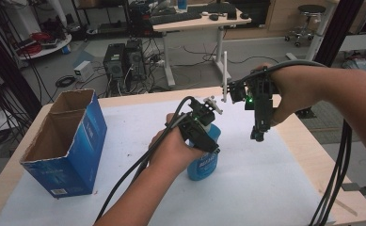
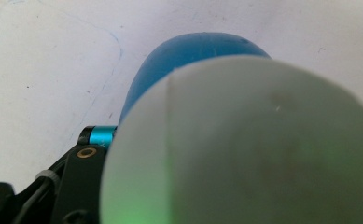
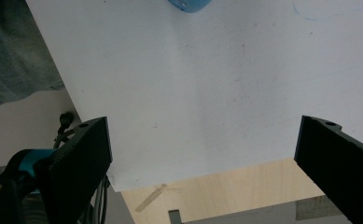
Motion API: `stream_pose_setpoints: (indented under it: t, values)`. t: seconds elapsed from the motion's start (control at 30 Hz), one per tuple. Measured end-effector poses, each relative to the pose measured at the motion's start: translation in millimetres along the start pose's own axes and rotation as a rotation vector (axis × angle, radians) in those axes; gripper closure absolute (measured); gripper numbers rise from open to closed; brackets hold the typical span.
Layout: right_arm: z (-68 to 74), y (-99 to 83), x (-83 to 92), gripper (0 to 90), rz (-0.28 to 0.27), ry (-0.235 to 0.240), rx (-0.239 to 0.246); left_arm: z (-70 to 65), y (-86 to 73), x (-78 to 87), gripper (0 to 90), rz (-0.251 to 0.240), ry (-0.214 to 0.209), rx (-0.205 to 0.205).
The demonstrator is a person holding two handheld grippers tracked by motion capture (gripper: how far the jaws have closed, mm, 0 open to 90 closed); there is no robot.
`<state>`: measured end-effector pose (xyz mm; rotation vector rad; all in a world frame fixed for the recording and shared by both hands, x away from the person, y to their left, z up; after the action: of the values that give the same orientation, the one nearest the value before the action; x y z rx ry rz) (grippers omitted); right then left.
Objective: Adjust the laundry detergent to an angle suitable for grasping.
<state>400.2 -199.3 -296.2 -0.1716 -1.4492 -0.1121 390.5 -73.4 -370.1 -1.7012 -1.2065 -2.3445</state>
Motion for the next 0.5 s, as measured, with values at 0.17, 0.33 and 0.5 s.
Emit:
stream_pose_setpoints:
  t: [0.17,0.33,0.5]
  values:
    - [1.0,-0.1,0.2,3.0,-0.001,0.001,-0.003,-3.8,-0.8,1.9,42.6,-0.005,0.006,-0.042]
    - [0.9,-0.4,0.3,3.0,0.004,-0.002,-0.002,-5.3,-1.7,8.1,42.6,-0.006,0.020,-0.093]
    - [2.2,1.0,-0.4,3.0,0.005,-0.002,-0.001,-5.1,-2.5,19.8,42.6,-0.029,-0.007,-0.094]
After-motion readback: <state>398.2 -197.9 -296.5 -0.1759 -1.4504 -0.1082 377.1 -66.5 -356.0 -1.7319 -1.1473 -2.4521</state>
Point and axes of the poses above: each handheld gripper's, and its own axes: x roughly backward along the jaws, y roughly out of its top, z roughly to its left, the point moved 5 cm from there along -x, roughly forward along the jaws, and after that the axes turned 8 degrees about y, right-handed, at the moved point
